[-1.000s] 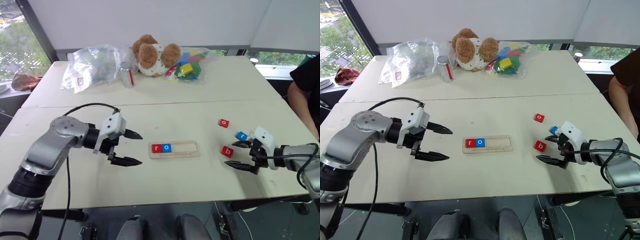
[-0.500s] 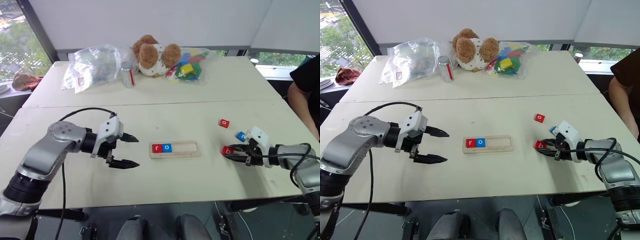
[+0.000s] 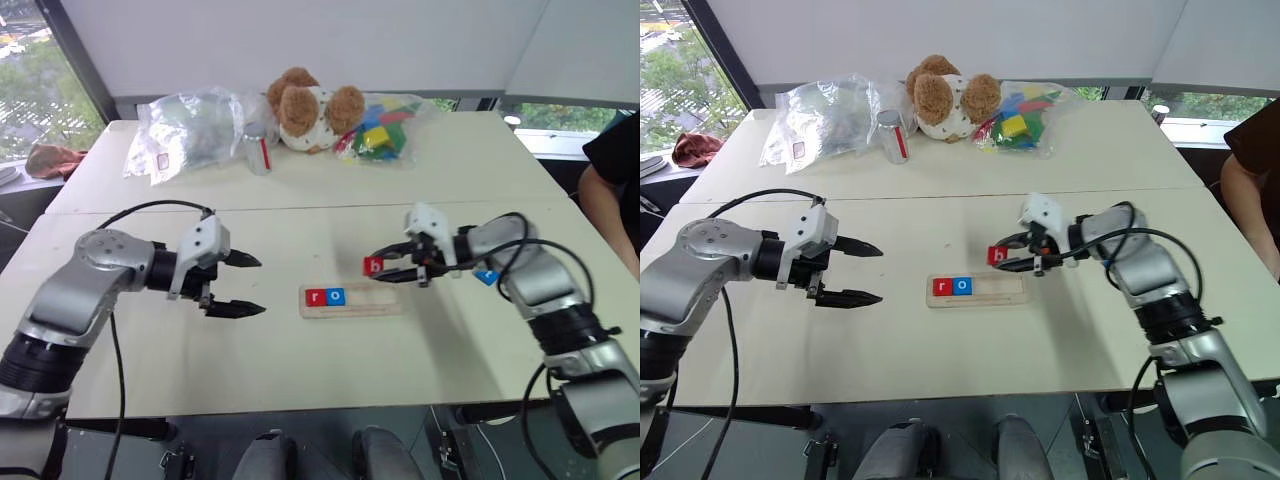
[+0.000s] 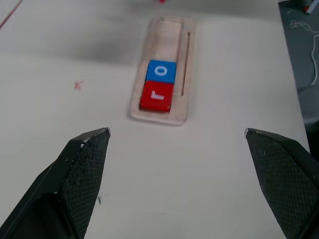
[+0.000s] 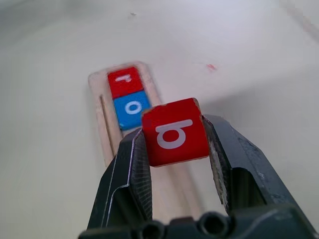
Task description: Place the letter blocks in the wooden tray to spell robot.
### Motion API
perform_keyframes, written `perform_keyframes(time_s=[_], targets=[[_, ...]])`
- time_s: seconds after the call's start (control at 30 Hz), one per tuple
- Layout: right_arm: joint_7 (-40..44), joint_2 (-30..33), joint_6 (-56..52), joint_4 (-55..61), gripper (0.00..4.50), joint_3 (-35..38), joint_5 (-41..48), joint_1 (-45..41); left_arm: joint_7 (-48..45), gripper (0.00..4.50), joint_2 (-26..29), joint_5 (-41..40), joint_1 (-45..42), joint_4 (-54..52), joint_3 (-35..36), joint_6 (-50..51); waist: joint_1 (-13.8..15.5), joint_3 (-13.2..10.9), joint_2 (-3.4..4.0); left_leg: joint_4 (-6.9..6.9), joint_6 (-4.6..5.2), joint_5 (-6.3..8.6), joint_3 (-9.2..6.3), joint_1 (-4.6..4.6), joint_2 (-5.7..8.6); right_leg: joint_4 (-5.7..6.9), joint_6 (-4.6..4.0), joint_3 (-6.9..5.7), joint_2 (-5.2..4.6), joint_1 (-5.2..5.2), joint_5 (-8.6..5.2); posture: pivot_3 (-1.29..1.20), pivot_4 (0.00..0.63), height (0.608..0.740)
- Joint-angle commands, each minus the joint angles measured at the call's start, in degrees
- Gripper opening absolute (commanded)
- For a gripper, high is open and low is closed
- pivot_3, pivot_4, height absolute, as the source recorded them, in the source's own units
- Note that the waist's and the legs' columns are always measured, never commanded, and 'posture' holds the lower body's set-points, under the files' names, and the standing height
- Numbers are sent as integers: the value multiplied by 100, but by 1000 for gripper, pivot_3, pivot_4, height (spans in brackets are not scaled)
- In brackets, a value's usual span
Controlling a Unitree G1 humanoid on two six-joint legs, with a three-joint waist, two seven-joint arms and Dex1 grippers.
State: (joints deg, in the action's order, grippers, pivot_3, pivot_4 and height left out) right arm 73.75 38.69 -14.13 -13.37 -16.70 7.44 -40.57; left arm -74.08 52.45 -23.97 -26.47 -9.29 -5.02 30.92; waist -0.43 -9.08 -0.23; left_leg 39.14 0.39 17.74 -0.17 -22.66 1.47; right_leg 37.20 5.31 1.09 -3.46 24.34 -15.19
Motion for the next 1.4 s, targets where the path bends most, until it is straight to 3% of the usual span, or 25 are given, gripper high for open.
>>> perform_keyframes(time_s=[0.03,0.37,1.07,1.4], targets=[[232,-146,206,-218,1155,-179,-159,-279,150,4500,57,-65,77,-279,244,13,-13,0,0,3,-4,-3,0,-7,4,0,0,-1,-6,3,0,0,150,740],[356,-441,405,-674,1155,-502,-582,-478,486,4500,45,-231,577,-669,519,216,-30,0,0,7,-15,-9,-3,-28,3,-1,1,-14,-9,24,0,0,150,740],[267,-893,329,-789,1155,-526,-781,-503,653,4500,-140,-165,399,-575,373,103,-44,0,0,7,-22,-13,-2,-25,3,0,1,-14,-8,23,1,0,150,740],[346,-822,262,-736,1155,-477,-789,-558,709,4500,-180,-185,411,-615,354,132,-46,0,0,7,-22,-13,-2,-25,3,0,1,-14,-8,23,0,0,150,740]])
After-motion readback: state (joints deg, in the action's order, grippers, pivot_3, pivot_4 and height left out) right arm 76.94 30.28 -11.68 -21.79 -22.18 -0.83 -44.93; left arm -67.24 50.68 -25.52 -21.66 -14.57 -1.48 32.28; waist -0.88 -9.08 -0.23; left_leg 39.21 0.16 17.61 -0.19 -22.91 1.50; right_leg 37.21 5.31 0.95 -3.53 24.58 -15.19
